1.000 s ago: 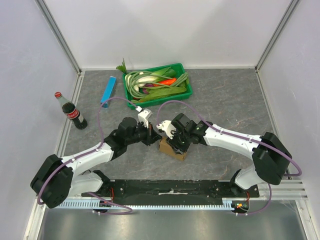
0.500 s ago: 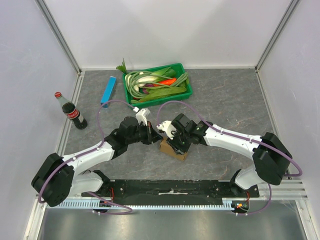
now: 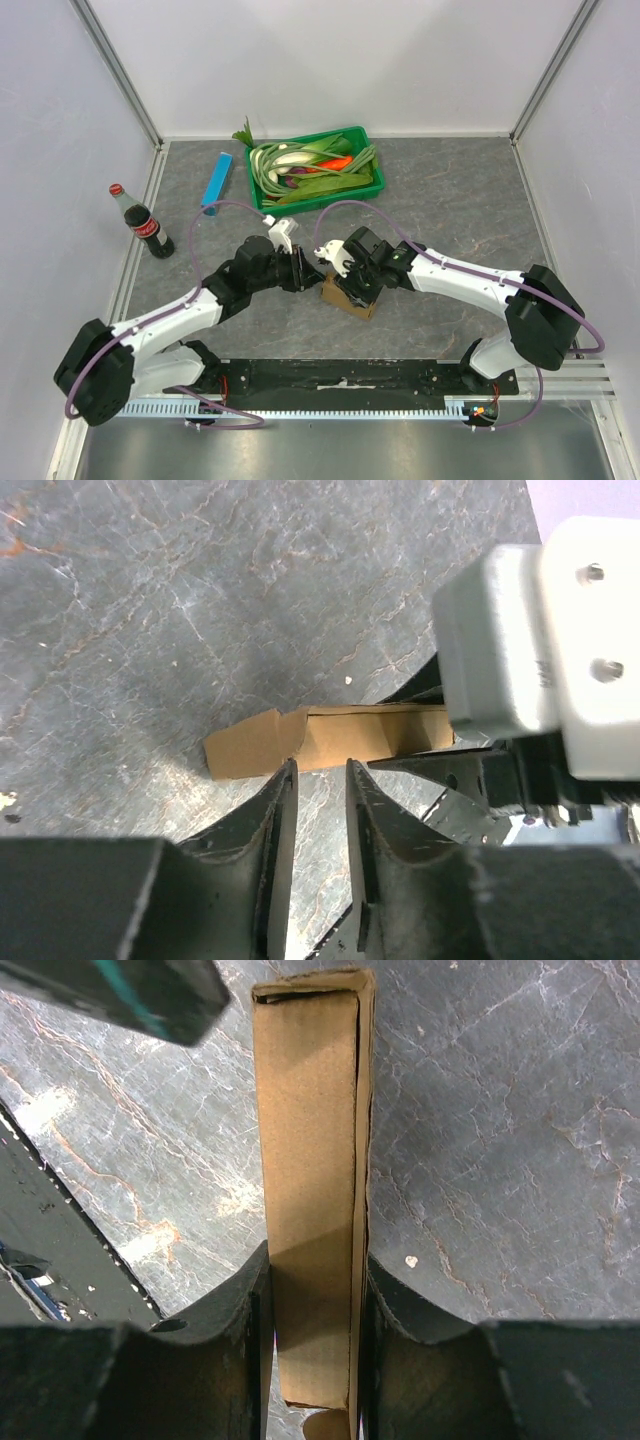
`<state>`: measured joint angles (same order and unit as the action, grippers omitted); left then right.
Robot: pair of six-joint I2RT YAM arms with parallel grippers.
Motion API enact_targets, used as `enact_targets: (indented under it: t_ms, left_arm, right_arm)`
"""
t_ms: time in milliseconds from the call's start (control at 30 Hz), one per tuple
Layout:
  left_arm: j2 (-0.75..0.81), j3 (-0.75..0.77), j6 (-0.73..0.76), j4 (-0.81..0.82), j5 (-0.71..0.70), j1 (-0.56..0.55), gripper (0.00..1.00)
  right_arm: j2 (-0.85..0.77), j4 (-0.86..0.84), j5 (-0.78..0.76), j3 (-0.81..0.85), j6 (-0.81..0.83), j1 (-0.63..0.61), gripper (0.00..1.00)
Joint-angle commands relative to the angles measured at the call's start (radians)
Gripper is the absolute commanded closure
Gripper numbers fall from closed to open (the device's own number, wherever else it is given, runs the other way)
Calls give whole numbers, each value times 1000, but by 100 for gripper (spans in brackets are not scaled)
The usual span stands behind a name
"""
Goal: Fold the paper box
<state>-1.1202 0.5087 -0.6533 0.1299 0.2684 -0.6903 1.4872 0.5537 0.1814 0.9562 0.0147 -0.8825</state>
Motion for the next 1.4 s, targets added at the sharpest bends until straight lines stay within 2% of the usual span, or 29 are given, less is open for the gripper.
enact_targets:
  t_ms: [0,167,433,633,867,967,1000,1200,1367]
  left_arm:
    - [63,33,157,-75,-86,-8,65]
    - [43,36,204,-63,-78,-12,56]
    - [-15,47,233,33,-15,-26,57]
    - [-52,74,244,39,-43,-54,57]
    - [-93,108,267,19,-87,-71,64]
    - [-99,120,279,1,-101,-74,70]
    - [-102,125,282,-4,-106,-72,76]
    - [-121,154,294,-50,-132,-77,88]
    - [-136,186,282,-101,-132,-80,95]
  right_arm:
    - [-24,-31,-10,12,-4,-1,77]
    - [-18,-31,-3,18,-4,-3,77]
    - [-13,-31,-5,16,-5,-1,77]
    - [-10,-32,1,19,-5,-1,77]
    - [-18,-29,3,22,-4,-3,77]
    - [-18,-29,1,26,-2,-1,77]
    - [-18,-29,1,26,-2,-3,78]
    - [-15,-29,3,27,-2,-1,77]
    - [-10,-32,1,26,-1,-3,77]
